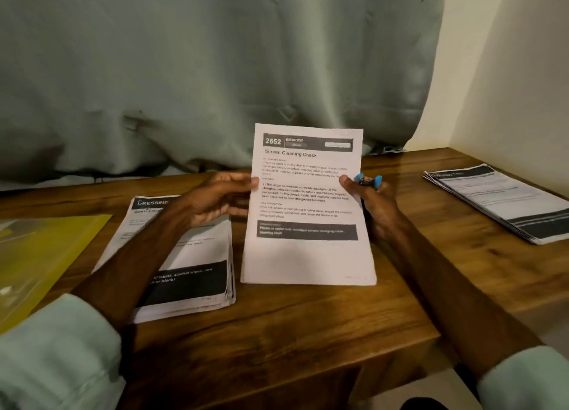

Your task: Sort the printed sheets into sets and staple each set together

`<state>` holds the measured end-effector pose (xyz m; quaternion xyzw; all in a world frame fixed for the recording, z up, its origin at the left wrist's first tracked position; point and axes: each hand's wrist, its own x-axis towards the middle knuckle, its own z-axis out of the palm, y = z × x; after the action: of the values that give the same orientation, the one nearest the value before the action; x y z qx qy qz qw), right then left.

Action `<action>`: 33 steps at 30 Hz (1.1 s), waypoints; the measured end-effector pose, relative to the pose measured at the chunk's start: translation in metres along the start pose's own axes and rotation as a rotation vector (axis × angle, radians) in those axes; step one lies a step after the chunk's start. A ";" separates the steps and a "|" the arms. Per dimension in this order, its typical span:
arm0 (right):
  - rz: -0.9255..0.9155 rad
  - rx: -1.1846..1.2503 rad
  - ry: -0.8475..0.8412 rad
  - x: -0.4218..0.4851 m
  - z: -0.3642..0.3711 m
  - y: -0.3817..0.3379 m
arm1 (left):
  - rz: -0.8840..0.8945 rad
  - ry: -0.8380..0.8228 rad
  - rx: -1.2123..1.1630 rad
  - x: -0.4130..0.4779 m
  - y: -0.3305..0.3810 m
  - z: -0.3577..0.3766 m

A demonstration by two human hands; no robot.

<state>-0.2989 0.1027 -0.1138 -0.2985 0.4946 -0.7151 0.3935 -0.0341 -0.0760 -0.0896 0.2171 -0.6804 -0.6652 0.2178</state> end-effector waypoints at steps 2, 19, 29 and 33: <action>0.000 0.036 0.023 0.000 0.001 0.005 | -0.036 0.016 0.107 0.005 -0.003 0.012; -0.107 -0.672 -0.207 -0.016 0.081 0.057 | 0.063 0.554 0.250 -0.102 0.039 -0.071; -0.456 -1.399 -0.031 -0.034 0.140 0.097 | -0.088 0.700 0.136 -0.173 0.002 -0.110; -0.500 -1.514 -0.018 -0.037 0.140 0.099 | -0.092 0.757 0.017 -0.177 -0.012 -0.110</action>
<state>-0.1396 0.0486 -0.1617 -0.5927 0.7611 -0.2497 -0.0844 0.1738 -0.0615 -0.1003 0.4797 -0.5466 -0.5414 0.4219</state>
